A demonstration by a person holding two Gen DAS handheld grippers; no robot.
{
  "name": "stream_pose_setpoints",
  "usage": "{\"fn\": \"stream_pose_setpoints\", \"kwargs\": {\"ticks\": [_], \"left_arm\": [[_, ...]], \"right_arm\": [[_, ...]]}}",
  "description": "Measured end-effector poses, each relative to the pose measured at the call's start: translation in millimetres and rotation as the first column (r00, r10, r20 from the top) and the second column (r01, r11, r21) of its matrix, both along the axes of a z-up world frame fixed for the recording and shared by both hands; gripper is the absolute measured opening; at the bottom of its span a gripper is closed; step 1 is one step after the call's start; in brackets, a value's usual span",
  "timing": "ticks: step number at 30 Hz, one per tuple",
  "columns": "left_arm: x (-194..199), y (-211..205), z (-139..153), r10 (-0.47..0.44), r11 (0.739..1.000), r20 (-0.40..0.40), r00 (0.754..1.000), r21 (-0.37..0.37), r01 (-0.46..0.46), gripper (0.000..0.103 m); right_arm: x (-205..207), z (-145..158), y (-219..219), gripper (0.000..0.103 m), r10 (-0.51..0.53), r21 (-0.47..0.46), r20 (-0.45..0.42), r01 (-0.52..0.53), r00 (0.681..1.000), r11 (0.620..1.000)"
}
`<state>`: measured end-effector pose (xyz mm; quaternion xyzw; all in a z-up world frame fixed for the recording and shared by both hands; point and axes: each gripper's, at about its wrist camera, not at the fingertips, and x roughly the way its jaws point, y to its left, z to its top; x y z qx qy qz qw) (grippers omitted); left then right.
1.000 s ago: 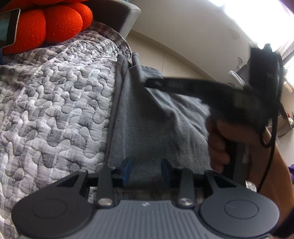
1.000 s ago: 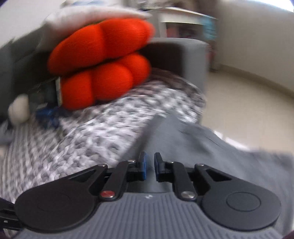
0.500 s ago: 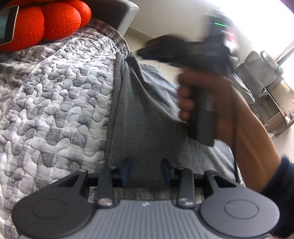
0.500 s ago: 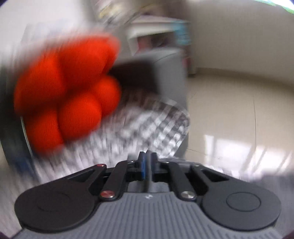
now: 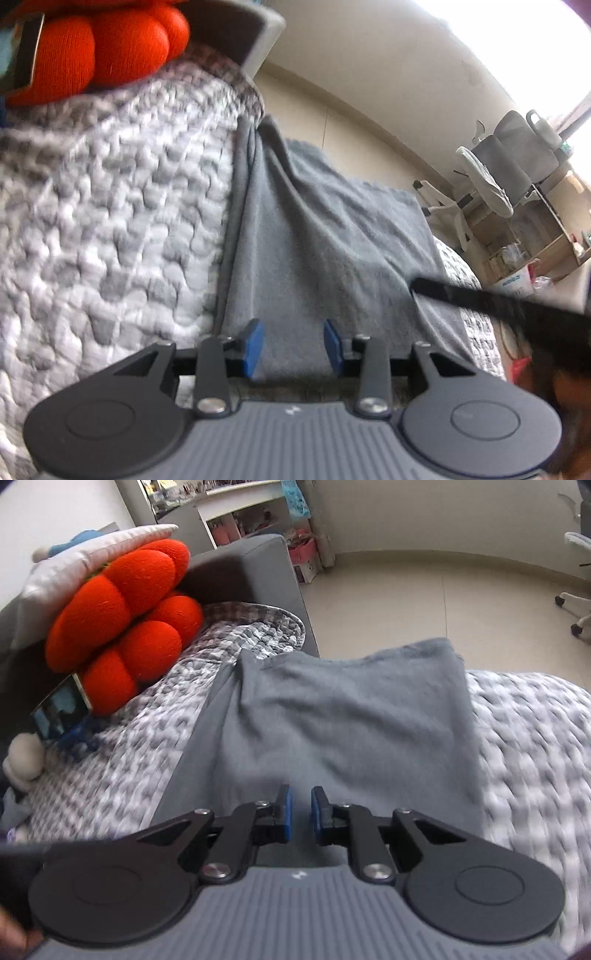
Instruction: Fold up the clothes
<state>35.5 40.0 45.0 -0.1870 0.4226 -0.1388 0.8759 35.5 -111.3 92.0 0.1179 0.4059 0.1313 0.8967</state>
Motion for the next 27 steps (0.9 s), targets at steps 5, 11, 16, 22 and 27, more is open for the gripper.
{"fn": "stream_pose_setpoints", "kwargs": {"ticks": [5,11,16,22,27], "left_arm": [[-0.1,-8.6,9.1,0.011,0.999,0.091,0.996,0.044,-0.015,0.040],[9.7,-21.8,4.8,0.034,0.997,0.135,0.990,0.063,-0.043,0.042],[13.9,-39.1,-10.0,0.006,0.977,0.098,0.995,0.210,-0.027,0.041],[14.0,-32.4,-6.4,0.012,0.969,0.079,0.997,0.244,-0.031,0.037],[11.6,-22.8,-3.3,0.044,0.974,0.060,0.997,0.219,-0.056,0.037]], "right_arm": [[-14.1,-18.8,-0.4,0.015,-0.018,0.002,0.002,0.018,1.000,1.000],[-10.9,-28.1,3.6,0.017,0.015,-0.022,0.032,-0.015,0.999,1.000],[-11.4,-28.5,-4.3,0.004,0.013,-0.023,0.042,-0.012,0.999,1.000],[-12.8,-28.6,-32.0,0.000,-0.079,-0.020,0.026,0.080,0.997,0.997],[-14.6,-26.6,-45.7,0.000,-0.120,-0.028,0.007,0.121,0.993,0.992]]}}
